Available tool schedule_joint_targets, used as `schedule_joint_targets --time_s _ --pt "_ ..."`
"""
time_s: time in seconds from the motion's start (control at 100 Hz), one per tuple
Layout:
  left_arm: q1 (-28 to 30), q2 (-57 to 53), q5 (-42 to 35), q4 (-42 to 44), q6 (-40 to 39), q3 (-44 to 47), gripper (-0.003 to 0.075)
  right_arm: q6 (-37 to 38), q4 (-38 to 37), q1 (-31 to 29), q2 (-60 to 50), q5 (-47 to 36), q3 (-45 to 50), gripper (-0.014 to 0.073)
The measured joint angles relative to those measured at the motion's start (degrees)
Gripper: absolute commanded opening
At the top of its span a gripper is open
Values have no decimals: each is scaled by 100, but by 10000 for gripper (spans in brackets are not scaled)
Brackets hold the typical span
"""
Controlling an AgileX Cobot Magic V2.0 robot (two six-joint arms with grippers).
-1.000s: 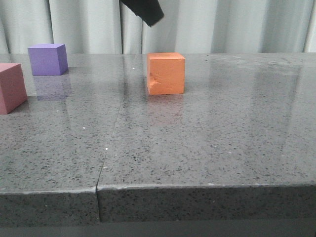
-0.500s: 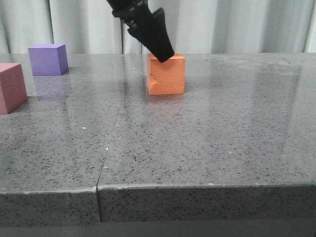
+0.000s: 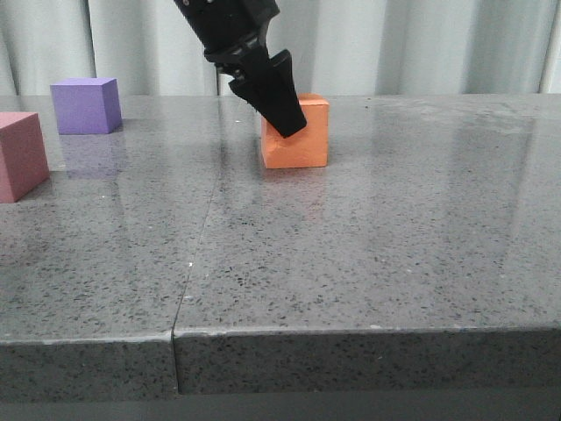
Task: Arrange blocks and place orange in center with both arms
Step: 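Lower the open left gripper onto the orange cube and close on it, then lift the orange cube with the left gripper toward the purple cube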
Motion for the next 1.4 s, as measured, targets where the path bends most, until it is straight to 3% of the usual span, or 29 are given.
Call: schedule_joint_targets --time_s 0.13,0.22,0.4,0.52,0.74,1.06,1.399 --pt "0 0 0 -32 13 0 281 0 0 0 0 0 0 -67" --pt "0 0 0 -42 13 0 230 0 0 0 0 0 0 -67" --pt "0 11 50 -55 6 -159 232 0 0 0 0 0 0 -67" --pt "0 -4 181 121 -476 -457 232 0 0 0 0 0 0 -67" --pt "63 -488 306 950 -1990 -1055 232 0 0 0 0 0 0 -67" --pt "199 -1316 649 2775 -4617 -1120 232 0 0 0 0 0 0 -67" --pt "1056 -1922 970 3388 -5940 -1120 232 0 0 0 0 0 0 -67"
